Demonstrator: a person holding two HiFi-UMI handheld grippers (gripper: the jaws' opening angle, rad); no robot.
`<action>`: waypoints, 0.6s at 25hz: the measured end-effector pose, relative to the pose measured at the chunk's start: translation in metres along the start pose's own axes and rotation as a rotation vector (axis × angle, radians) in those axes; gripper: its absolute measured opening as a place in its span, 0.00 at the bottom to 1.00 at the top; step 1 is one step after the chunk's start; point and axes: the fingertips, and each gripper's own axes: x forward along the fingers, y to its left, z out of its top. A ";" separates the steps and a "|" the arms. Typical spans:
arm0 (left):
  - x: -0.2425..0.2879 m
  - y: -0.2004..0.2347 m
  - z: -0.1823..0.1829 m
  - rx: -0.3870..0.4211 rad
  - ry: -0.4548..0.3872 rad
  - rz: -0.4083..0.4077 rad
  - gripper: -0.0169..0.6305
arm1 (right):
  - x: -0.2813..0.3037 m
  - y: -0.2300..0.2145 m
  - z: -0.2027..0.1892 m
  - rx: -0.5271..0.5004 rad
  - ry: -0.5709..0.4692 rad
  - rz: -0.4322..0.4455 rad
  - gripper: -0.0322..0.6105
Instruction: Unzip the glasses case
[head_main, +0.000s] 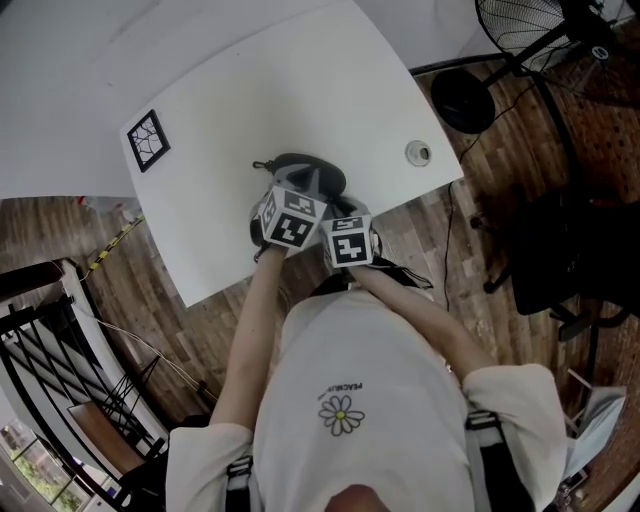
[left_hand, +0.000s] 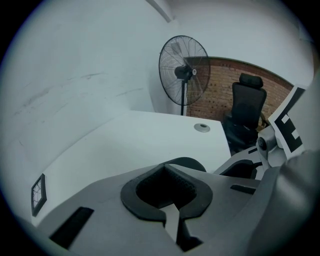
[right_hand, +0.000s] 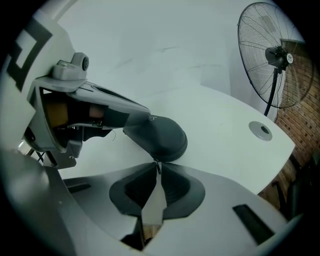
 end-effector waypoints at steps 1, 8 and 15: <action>0.000 0.000 0.000 -0.002 -0.002 0.002 0.04 | -0.001 0.001 0.000 -0.011 -0.001 0.007 0.08; 0.001 0.001 -0.002 0.031 -0.003 0.005 0.04 | -0.003 0.004 -0.002 -0.031 0.019 0.078 0.06; 0.001 -0.001 -0.003 0.055 -0.011 0.015 0.04 | -0.012 -0.016 -0.003 -0.054 0.025 0.062 0.06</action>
